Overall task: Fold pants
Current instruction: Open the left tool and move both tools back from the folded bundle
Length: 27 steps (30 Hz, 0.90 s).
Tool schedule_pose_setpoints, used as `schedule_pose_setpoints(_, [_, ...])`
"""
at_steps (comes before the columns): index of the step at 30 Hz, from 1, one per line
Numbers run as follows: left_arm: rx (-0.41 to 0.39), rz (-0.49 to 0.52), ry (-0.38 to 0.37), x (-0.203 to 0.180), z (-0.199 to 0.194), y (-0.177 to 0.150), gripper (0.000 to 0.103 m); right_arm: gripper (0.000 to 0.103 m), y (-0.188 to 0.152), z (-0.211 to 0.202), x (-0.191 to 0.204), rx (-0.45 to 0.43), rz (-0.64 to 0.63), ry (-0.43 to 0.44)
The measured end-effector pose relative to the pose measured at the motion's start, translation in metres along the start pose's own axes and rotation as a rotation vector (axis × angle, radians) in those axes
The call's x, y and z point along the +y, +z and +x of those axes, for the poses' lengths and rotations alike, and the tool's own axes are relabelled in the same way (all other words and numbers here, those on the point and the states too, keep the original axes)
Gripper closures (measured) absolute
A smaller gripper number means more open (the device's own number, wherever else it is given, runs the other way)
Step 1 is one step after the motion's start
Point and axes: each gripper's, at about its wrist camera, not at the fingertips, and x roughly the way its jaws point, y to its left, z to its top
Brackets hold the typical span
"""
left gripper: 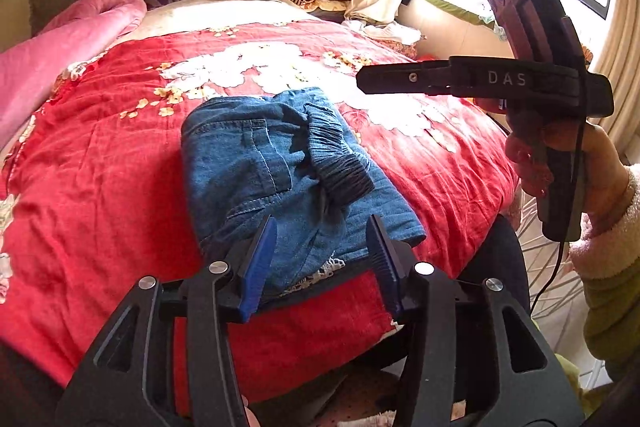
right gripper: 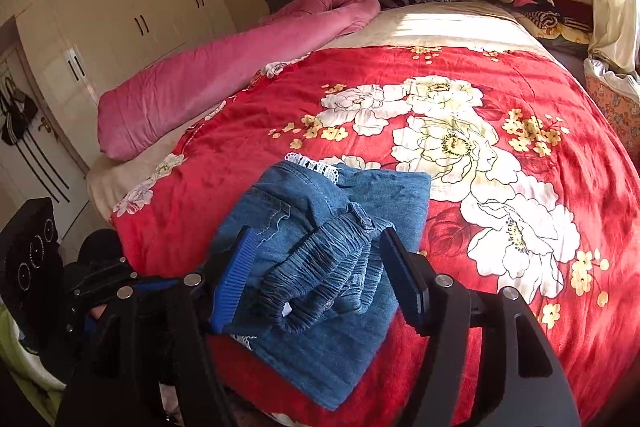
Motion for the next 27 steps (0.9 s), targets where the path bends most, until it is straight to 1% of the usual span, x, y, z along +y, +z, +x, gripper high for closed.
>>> schedule_pose_setpoints(6, [-0.008, -0.009, 0.006, 0.002, -0.004, 0.002, 0.06, 0.036, 0.004, -0.013, 0.005, -0.034, 0.0, -0.005])
schedule_pose_setpoints(12, [-0.016, -0.019, 0.014, 0.003, -0.009, 0.003, 0.053, 0.033, 0.007, -0.025, 0.013, -0.066, -0.011, -0.023])
schedule_pose_setpoints(14, [-0.019, -0.024, 0.02, 0.004, -0.011, 0.004, 0.045, 0.032, 0.007, -0.027, 0.016, -0.073, -0.016, -0.028])
schedule_pose_setpoints(18, [-0.03, -0.039, 0.031, 0.009, -0.015, 0.006, 0.036, 0.027, 0.006, -0.034, 0.018, -0.092, -0.012, -0.036])
schedule_pose_setpoints(20, [-0.035, -0.045, 0.04, 0.012, -0.017, 0.008, 0.029, 0.025, 0.006, -0.037, 0.018, -0.103, -0.008, -0.042])
schedule_pose_setpoints(22, [-0.043, -0.054, 0.05, 0.015, -0.019, 0.009, 0.025, 0.021, 0.006, -0.04, 0.017, -0.11, 0.0, -0.045])
schedule_pose_setpoints(24, [-0.045, -0.06, 0.058, 0.019, -0.019, 0.011, 0.024, 0.02, 0.005, -0.042, 0.015, -0.118, 0.006, -0.047])
schedule_pose_setpoints(27, [-0.051, -0.071, 0.076, 0.024, -0.021, 0.015, 0.019, 0.019, 0.003, -0.044, 0.011, -0.125, 0.021, -0.059])
